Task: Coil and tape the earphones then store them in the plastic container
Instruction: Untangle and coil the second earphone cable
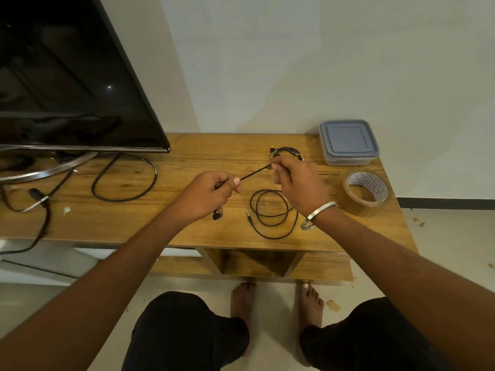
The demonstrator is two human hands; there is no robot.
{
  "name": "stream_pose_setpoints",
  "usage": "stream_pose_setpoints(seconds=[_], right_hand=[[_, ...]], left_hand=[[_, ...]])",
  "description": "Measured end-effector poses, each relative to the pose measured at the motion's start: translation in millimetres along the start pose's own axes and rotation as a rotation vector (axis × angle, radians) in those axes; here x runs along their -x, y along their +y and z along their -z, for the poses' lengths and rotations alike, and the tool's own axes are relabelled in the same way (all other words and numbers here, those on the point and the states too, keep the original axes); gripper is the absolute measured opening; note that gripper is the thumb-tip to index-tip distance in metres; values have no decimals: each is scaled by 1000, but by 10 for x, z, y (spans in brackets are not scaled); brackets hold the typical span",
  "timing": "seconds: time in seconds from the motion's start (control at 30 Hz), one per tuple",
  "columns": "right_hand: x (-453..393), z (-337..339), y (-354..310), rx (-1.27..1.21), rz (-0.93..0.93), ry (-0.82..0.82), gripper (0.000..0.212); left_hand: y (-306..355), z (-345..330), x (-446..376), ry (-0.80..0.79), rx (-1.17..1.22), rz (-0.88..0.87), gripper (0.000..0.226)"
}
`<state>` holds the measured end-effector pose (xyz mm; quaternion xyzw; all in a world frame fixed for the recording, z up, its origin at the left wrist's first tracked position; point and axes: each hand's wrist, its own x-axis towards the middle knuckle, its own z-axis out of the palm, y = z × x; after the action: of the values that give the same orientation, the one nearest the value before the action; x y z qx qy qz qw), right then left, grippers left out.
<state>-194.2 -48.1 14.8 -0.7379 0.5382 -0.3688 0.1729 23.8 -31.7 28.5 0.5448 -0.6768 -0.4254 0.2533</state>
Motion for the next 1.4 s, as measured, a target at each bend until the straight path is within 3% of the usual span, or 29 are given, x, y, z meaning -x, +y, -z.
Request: stream_pose_setpoints(seconds=[0.13,0.3,0.37,0.43,0.47,0.8,1.03,1.4], right_hand=[[16,-65,81,24,-81,-9,19],[88,-193,-18,14,20,-154,46],[106,-232,-104,19,79,-207,41],[112,-268,-166,-8,119,-233,21],[108,-276,-173,-28,126,-234,16],[97,-235,-82,-48,92,-153,30],[94,-199,-47,-77,36,-77,24],[132,-243,30,-62,-54,-109,25]], left_hand=[[25,-8,8,1,16,-11,27],[84,-85,-12,-4,63,-37,26],[103,-106,-19,-13,104,-38,26],[112,-108,-24,-18,130,-40,26],[110,-103,-23,-18,130,-46,26],[30,-112,75,-73,138,38,27],[97,-123,104,-248,146,179,32],[195,-125,182,-407,669,214,23]])
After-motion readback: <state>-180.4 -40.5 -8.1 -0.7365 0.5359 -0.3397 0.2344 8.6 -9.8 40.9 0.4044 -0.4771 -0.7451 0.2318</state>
